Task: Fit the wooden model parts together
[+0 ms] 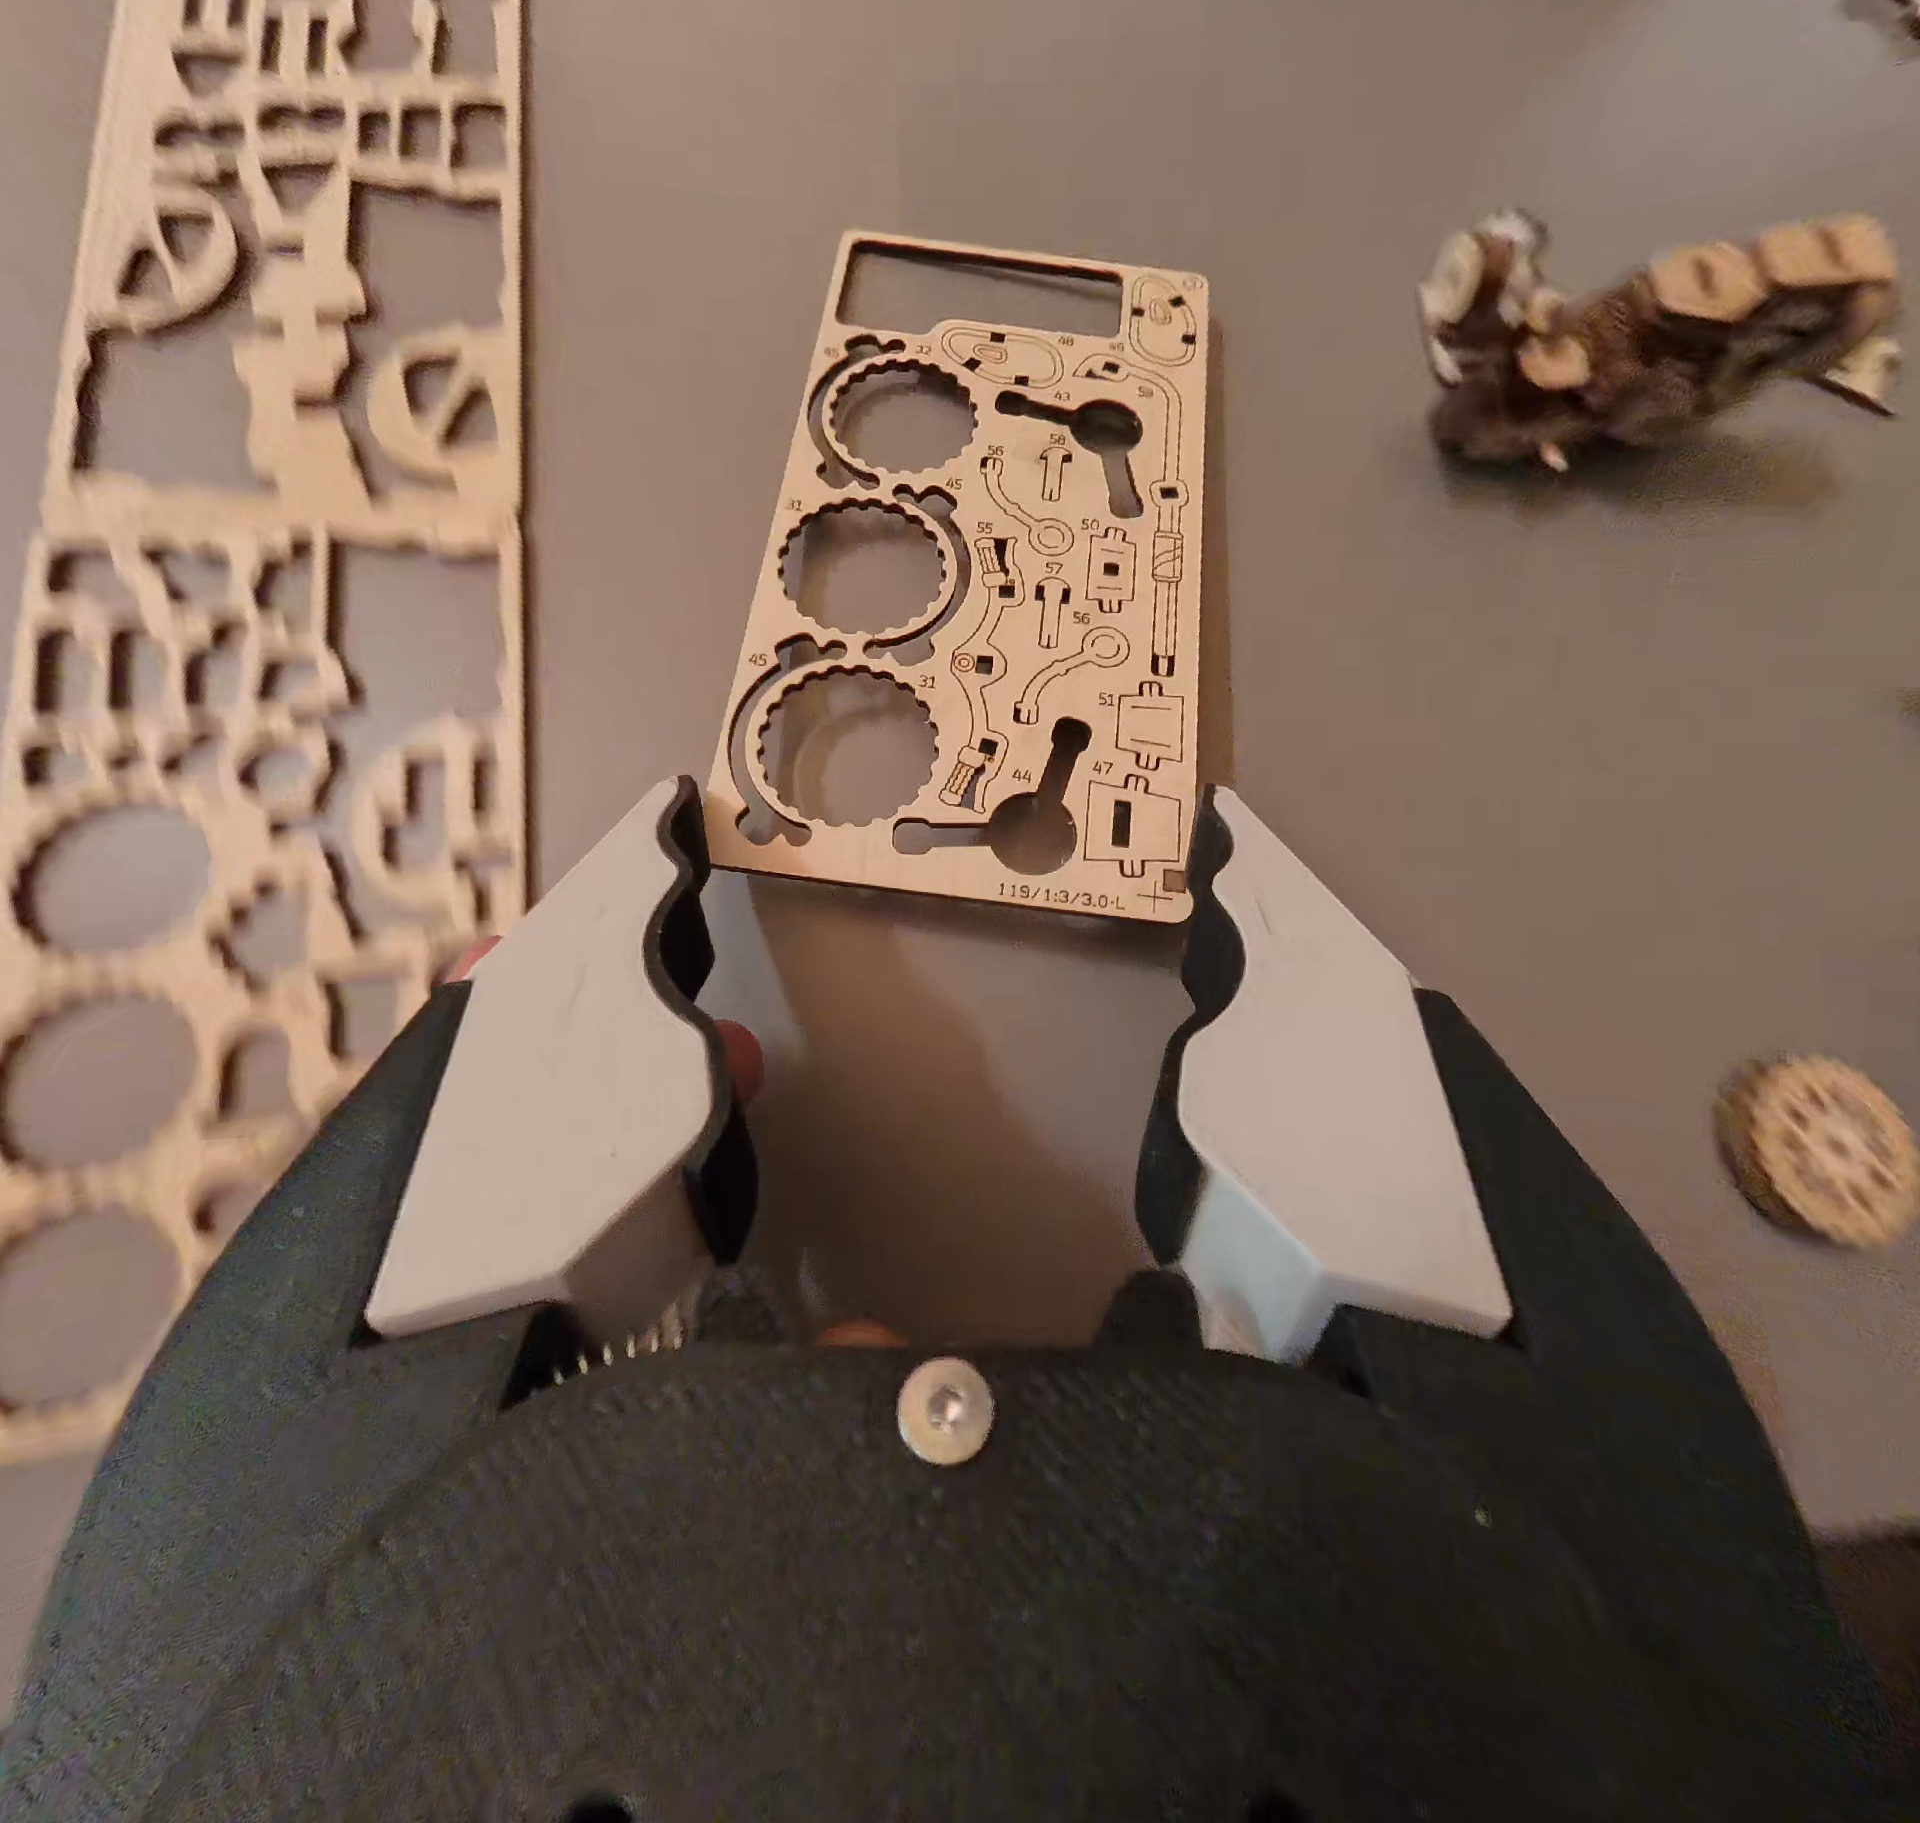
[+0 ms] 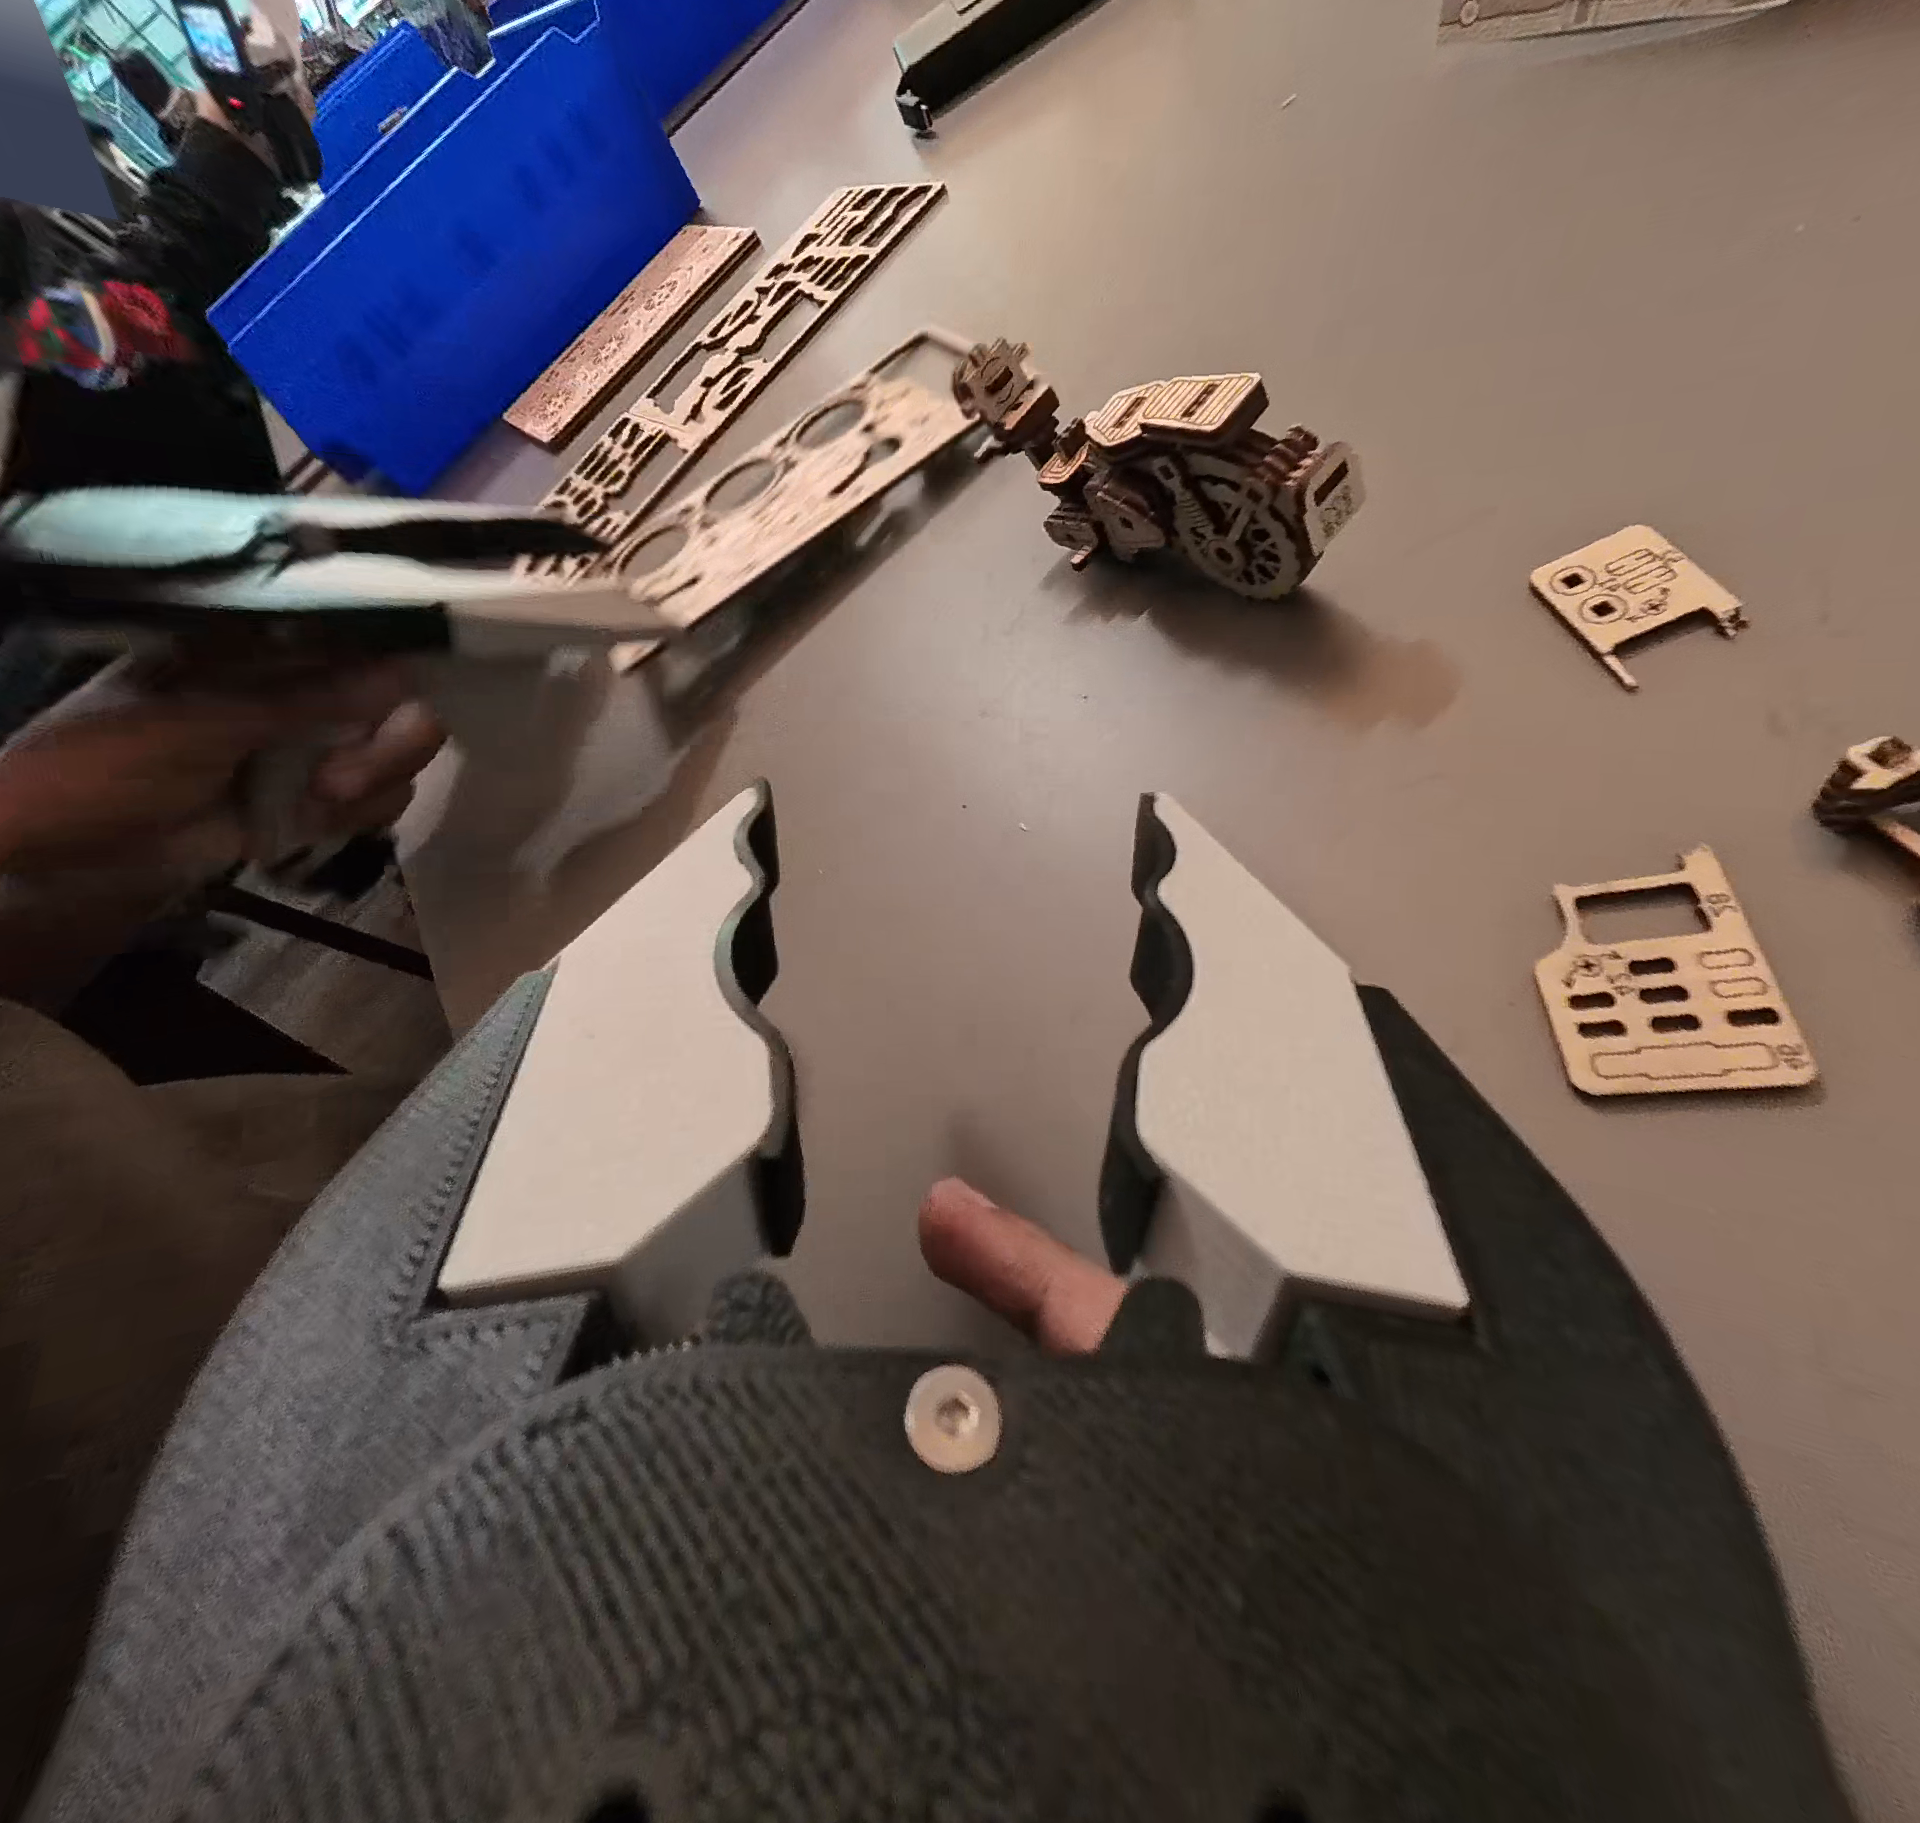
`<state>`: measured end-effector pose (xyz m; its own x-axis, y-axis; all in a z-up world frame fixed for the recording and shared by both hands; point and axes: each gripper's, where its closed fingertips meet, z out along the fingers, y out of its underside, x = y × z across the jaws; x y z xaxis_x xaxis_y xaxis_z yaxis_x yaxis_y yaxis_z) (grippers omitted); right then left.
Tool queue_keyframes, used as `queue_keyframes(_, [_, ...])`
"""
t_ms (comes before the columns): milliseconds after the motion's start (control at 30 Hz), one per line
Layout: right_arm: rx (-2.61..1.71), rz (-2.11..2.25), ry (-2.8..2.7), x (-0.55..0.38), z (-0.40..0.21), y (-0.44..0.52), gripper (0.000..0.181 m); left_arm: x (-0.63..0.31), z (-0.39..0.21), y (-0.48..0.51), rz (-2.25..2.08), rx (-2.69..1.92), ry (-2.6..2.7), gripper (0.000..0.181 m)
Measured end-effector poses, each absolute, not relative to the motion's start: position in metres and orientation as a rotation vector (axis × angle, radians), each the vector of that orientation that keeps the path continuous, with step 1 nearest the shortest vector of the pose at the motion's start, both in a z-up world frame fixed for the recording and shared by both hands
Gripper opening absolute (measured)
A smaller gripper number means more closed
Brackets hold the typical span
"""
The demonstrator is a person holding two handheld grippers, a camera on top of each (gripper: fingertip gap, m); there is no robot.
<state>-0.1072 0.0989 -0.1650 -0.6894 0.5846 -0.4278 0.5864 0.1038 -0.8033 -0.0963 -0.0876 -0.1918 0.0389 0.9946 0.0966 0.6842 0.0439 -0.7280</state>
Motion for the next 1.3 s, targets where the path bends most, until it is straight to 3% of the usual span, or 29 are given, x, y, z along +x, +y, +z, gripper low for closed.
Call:
queue_keyframes(233, [1.217, -1.712, 2.325, -0.104, -0.163, 0.095, 0.068, -0.038, -0.190, -0.061, 0.674, -1.663, -1.690, 0.092])
queue_keyframes(367, [1.178, -1.701, 2.365, -0.099, -0.164, 0.091, 0.069, -0.029, -0.188, -0.038, 0.478, -1.622, -1.658, 0.106])
queue_keyframes(533, [1.156, -1.714, 2.409, -0.097, -0.162, 0.090, 0.069, -0.054, -0.146, -0.061, 0.573, -1.541, -1.548, 0.104])
queue_keyframes(733, [1.129, -1.724, 2.508, -0.096, -0.162, 0.089, 0.067, -0.115, -0.121, -0.091, 0.696, -1.609, -1.300, 0.057])
queue_keyframes(933, [1.173, -1.714, 2.549, -0.093, -0.165, 0.097, 0.067, -0.126, -0.164, -0.085, 0.522, -1.679, -1.258, 0.054])
queue_keyframes(1067, [1.235, -1.713, 2.548, -0.084, -0.166, 0.109, 0.067, -0.134, -0.152, -0.084, 0.499, -1.612, -1.257, 0.044])
queue_keyframes(1300, [1.375, -1.710, 2.584, -0.076, -0.168, 0.134, 0.066, -0.130, -0.161, -0.089, 0.465, -1.651, -1.228, 0.045])
